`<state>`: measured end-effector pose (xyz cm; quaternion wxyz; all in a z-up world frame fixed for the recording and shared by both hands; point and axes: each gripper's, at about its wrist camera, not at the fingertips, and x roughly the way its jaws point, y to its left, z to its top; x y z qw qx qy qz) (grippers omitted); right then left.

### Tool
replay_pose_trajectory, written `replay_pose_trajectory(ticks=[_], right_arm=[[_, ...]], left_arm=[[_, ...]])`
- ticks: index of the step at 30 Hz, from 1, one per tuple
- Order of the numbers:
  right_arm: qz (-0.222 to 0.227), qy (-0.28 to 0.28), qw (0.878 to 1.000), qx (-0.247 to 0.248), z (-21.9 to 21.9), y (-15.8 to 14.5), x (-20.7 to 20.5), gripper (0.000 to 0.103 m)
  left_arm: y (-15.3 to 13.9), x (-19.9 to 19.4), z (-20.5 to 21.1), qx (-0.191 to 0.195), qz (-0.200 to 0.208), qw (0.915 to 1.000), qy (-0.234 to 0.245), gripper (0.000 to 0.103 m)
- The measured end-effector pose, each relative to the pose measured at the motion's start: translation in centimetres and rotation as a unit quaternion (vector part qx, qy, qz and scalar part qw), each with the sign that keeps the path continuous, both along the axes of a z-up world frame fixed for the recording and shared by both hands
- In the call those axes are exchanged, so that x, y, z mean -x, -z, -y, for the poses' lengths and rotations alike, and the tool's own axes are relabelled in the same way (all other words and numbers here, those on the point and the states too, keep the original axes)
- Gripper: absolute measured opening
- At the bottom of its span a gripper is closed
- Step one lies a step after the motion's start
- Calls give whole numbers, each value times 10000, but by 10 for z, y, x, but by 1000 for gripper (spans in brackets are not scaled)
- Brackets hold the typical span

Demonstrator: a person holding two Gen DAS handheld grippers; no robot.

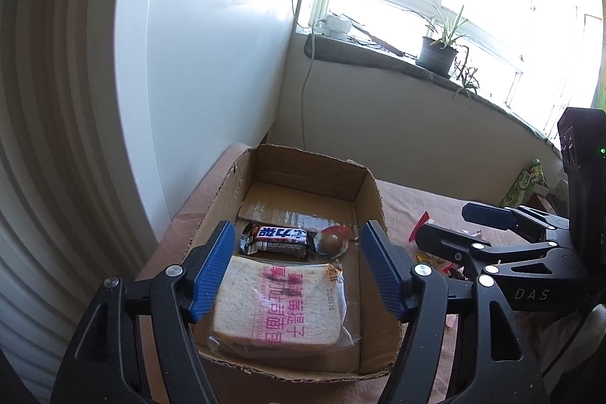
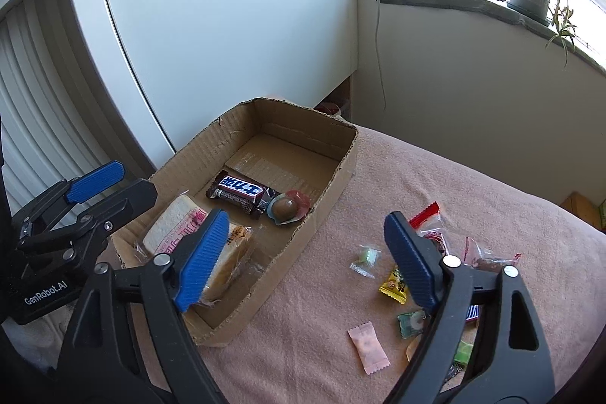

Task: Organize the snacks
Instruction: 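Move both tools back over the remaining snacks on the bed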

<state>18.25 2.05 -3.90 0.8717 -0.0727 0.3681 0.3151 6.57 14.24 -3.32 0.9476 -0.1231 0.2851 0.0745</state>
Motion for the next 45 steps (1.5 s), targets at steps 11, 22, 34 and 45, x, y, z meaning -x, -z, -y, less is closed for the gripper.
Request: replay_pose_trajectory(ticks=[11,22,34,45], right_arm=[[180,536,9983,137,88,-5,8,94],[-165,1034,9941,277,171,26,3,94],[-648,577,9951,470,189,63,5,76],[-1739,365,9834,-375,183,90,19,50]], left_arm=[[1,-2,44,8,-81,9991,413,77],[12,-6,105,98,-239,9936,1096,77],[45,-11,151,280,-779,9830,1640,52],[74,-29,155,628,-1249,9748,1739,37]])
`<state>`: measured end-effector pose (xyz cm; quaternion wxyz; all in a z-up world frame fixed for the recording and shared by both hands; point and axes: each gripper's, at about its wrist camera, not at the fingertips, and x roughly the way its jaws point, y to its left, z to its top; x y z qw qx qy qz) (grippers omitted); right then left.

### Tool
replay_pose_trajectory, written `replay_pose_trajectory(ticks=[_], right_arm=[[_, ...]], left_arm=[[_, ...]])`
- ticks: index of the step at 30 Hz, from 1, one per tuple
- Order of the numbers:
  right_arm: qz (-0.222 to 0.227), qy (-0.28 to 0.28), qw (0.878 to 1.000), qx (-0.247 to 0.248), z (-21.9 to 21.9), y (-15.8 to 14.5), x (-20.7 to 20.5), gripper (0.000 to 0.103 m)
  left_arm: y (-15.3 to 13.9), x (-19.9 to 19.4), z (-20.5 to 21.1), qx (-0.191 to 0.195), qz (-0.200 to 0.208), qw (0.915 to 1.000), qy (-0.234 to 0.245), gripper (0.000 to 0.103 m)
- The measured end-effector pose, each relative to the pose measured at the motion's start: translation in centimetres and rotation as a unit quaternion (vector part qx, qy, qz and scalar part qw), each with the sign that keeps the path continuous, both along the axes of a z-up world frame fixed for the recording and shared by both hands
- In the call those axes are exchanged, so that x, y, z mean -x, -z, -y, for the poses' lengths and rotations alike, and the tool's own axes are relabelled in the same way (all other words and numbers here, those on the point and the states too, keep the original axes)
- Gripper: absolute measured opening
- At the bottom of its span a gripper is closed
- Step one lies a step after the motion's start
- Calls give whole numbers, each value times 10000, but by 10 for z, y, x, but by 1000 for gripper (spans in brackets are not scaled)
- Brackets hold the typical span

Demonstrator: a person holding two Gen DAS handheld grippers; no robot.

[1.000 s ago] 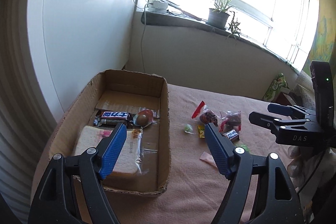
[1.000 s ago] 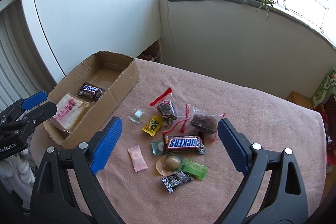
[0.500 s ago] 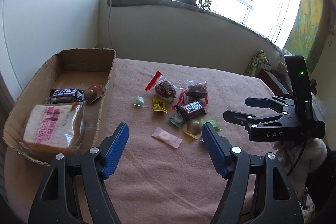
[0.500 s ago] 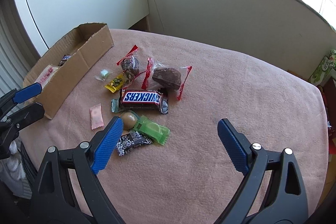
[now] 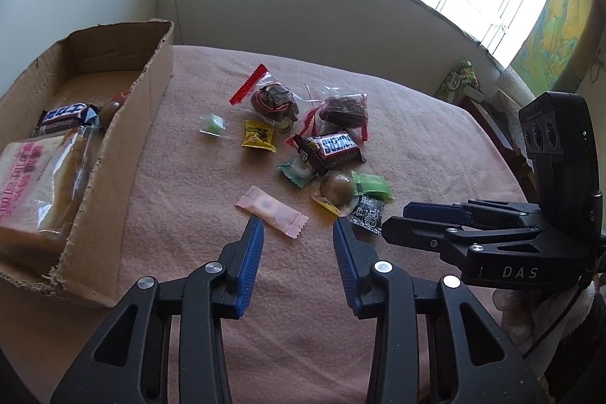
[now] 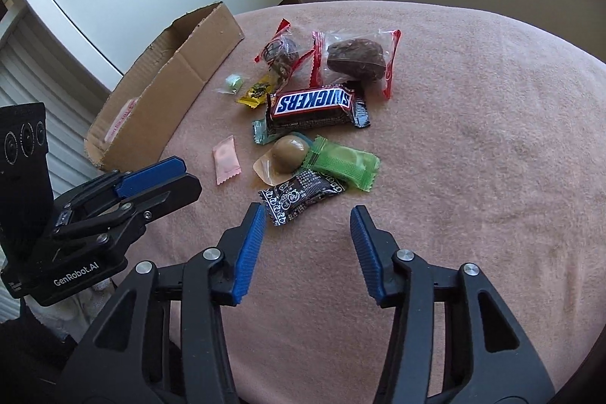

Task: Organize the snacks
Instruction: 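Move both tools back over the remaining snacks on the bed, then grasp the black candy packet with the right tool while the left tool grasps the pink candy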

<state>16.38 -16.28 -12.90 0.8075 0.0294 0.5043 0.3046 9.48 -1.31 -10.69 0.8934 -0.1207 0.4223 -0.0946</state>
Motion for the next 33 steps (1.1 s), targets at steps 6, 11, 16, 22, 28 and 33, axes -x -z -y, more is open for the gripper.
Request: replay_pose_trajectory(ticks=[6,11,16,22,28,33], right_arm=[[-85,143,9999,0,-10,6,-8,50],[7,235,9996,182,-22,9,-16,50],[373,124,9965,735,-36,9,-15,39],[607,22,9920,1107,-32,9,-13,26],[606,124,9921,1087,-21,9,-15,26],[610,142,9925,1052,-18,8,-14,26]], left_arm=[[4,-7,-4,28,-84,9999,-50,37],[6,-10,-8,27,-110,9999,-53,37],[7,-11,-8,15,-130,9999,-34,37],[13,-19,0,-170,-222,9996,-5,37],[20,-29,15,-675,-123,9976,6,37],[18,-33,14,-632,-146,9979,-80,37]])
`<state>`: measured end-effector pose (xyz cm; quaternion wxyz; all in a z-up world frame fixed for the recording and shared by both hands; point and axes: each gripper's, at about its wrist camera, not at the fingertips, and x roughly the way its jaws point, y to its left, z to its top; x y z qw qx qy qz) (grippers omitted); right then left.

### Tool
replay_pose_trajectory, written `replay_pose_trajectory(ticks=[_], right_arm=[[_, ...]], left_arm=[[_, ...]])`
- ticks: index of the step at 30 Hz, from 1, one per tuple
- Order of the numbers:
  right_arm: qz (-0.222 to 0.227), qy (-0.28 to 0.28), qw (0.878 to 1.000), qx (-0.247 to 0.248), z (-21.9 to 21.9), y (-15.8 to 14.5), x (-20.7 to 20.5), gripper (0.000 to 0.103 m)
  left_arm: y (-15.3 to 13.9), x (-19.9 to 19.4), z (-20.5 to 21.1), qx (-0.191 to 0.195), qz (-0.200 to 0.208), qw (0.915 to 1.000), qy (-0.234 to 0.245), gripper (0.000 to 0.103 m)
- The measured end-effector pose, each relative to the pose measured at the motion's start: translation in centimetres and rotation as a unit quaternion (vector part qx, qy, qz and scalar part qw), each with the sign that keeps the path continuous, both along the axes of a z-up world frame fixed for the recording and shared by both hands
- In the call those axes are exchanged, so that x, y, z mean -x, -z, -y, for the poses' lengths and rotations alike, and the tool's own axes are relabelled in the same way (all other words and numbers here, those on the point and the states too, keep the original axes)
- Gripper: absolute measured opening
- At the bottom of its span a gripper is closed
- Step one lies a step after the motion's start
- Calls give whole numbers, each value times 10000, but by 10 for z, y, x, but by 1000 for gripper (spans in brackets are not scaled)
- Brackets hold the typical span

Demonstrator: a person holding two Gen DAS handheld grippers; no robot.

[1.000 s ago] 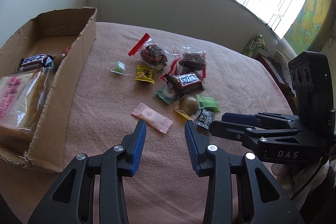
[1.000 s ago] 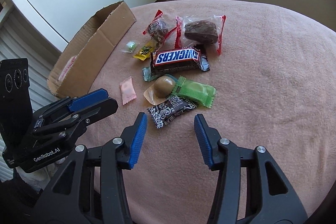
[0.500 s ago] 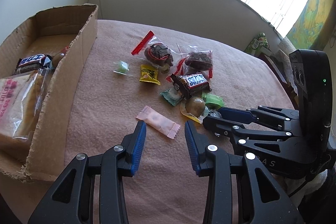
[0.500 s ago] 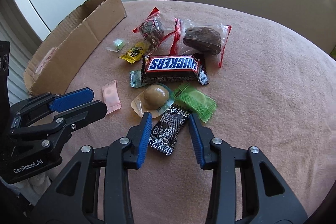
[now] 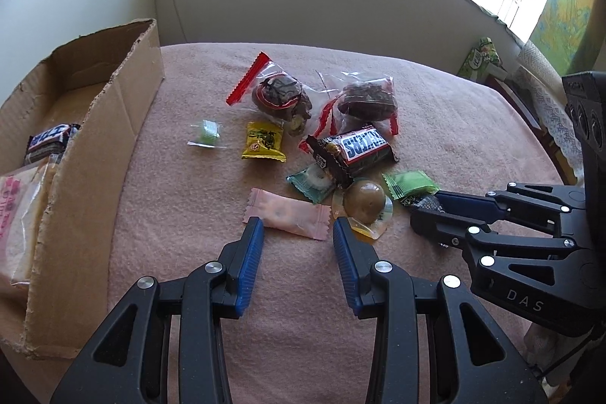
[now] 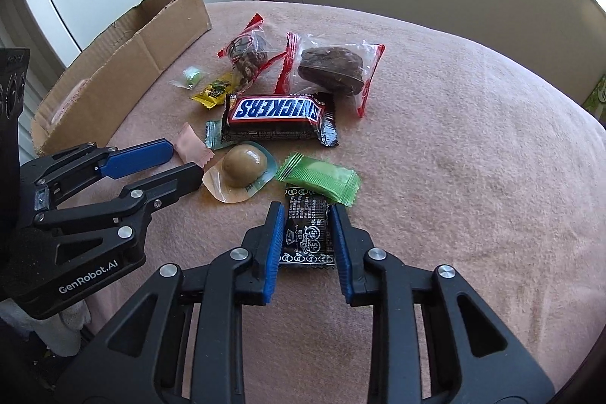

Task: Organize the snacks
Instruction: 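Grasp the black candy packet with the right tool while the left tool grasps the pink candy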

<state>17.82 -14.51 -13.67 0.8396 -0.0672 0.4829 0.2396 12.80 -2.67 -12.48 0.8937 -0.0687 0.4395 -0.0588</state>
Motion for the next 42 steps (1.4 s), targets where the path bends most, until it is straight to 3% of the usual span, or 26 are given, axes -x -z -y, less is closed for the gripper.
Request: replay_pose_trajectory(ticks=[4,8,14,18,22,31,33,37,42], right_arm=[[-18,23,10000,-70,5,-1,1,26],[-41,38,9999,-133,6,-1,0,26],[-66,39,9998,-183,8,-2,0,26],[-73,29,9998,-196,8,-2,0,26],[-67,35,9998,-194,7,-2,0,26],[-28,86,9998,-166,7,-5,2,26],[-28,127,9997,-199,10,-6,3,26],[-29,184,9995,-251,15,-9,6,26],[-26,225,9994,-251,17,-10,7,26]], left_arm=[[-5,1,-17,228,30,9992,-322,40],[-11,-4,-26,120,121,9995,-248,54],[2,-21,-3,-394,-116,9989,209,62],[5,-19,7,-735,29,9968,311,62],[4,-15,19,-860,145,9949,497,45],[5,-16,18,-707,241,9959,517,26],[3,-10,13,-709,305,9960,461,16],[3,-7,6,-530,265,9973,434,14],[4,-6,11,-638,325,9960,543,13]])
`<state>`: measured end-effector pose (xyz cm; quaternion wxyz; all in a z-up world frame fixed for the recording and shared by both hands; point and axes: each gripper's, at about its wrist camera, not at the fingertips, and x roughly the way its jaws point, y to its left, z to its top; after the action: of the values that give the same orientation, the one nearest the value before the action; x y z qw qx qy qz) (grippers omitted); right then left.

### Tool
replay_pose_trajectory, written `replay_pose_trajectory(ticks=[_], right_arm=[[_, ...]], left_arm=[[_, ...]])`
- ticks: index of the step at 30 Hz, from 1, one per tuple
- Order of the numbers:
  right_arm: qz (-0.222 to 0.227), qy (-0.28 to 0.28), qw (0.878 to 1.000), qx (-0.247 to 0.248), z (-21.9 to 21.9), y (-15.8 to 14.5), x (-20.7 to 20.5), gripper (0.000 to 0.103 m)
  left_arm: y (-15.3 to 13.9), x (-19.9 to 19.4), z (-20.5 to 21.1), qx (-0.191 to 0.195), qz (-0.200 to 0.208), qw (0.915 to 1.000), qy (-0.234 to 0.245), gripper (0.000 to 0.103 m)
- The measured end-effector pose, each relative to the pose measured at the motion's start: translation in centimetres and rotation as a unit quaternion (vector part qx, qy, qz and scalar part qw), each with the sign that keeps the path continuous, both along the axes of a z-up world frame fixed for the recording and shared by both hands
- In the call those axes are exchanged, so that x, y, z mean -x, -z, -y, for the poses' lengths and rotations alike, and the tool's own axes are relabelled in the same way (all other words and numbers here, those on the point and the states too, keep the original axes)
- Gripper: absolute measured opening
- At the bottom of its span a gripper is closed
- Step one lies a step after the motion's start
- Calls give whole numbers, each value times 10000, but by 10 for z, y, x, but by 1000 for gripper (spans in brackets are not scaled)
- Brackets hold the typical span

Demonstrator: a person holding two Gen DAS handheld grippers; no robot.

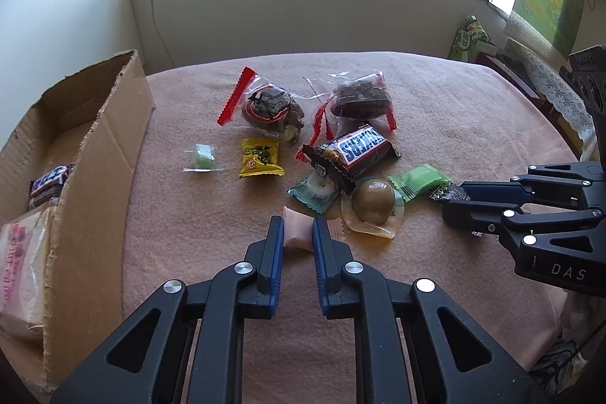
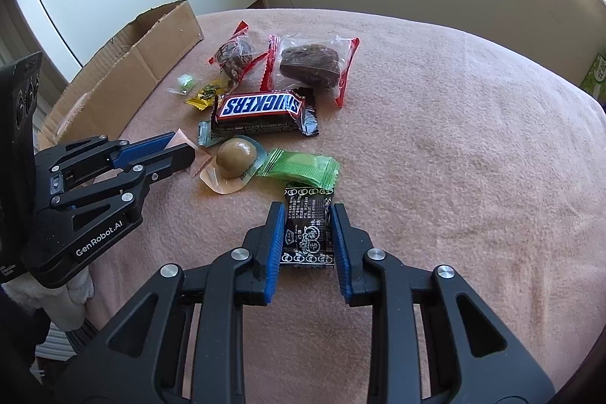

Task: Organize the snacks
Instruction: 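Grasp the black candy packet with the right tool while the left tool grasps the pink candy, then carry the black packet and pink candy into the cardboard box and open both tools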

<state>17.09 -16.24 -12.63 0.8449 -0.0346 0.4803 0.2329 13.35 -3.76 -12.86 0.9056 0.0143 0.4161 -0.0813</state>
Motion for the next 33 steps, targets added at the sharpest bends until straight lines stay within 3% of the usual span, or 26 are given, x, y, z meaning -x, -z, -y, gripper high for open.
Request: replay_pose_trajectory(ticks=[10,24,33], right_arm=[[100,78,9997,-187,10,-10,8,26],[36,150,9998,-116,15,2,9,26],[129,191,9995,-213,21,-3,12,26]], left_arm=[[-12,10,-4,368,128,9992,-25,5],[4,-5,9,350,-56,9993,138,3],[-17,5,-8,834,228,9962,-41,3]])
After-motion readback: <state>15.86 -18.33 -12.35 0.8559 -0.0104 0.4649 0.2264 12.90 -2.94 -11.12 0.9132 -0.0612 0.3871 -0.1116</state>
